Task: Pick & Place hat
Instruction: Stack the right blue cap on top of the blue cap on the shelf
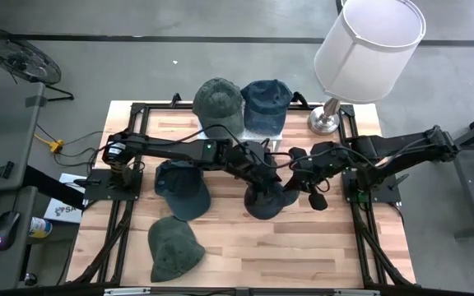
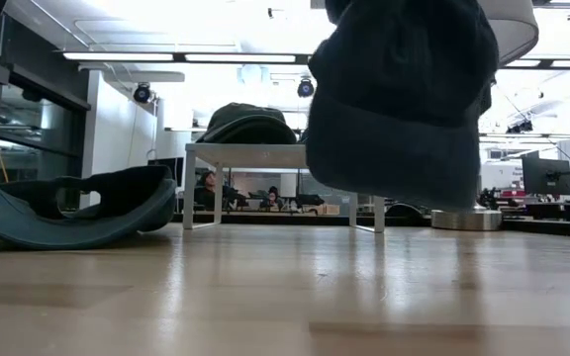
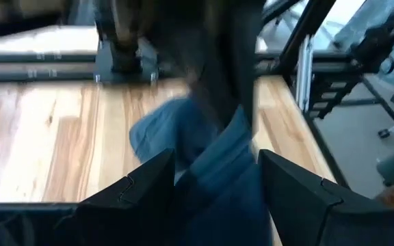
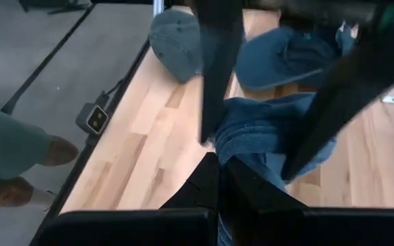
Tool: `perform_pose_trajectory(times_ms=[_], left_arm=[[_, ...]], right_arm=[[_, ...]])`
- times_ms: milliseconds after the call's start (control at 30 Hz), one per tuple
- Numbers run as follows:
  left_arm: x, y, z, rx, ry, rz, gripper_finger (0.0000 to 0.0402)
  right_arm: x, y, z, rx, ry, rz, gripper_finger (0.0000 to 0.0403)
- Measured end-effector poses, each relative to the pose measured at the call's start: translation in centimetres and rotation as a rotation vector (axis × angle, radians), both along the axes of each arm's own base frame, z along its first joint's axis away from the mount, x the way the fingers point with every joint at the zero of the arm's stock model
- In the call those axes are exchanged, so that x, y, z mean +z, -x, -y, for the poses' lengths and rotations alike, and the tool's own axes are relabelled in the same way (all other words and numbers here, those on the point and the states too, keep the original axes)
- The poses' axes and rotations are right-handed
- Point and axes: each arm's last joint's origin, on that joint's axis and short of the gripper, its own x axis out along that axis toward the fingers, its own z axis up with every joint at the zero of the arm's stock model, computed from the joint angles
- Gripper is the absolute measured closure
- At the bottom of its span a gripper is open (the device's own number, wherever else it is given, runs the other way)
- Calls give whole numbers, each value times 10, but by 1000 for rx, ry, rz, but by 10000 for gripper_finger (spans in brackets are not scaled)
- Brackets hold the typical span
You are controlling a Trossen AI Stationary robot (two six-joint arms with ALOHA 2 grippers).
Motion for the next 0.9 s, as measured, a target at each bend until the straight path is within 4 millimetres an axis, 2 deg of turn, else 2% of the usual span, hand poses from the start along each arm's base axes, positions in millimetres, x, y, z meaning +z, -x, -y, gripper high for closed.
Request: perform_pose_trajectory(times_ms=[267, 367, 500, 700, 900], left_arm=[[-1, 0, 0, 7, -1, -14, 196], [-3, 2, 0, -2, 2, -39, 210], [-6, 3, 0, 8, 18, -78, 260], [-7, 4, -1, 16, 24, -90, 380], [-7, 4, 0, -19, 48, -93, 393]], right_arm=[[-1, 0, 2, -15, 6, -5, 402], [0, 0, 3, -24, 7, -5, 402], [-1, -1, 4, -33, 7, -6, 402], [-1, -1, 5, -38, 12, -6, 402], [-1, 0, 5, -59, 10, -17, 400]])
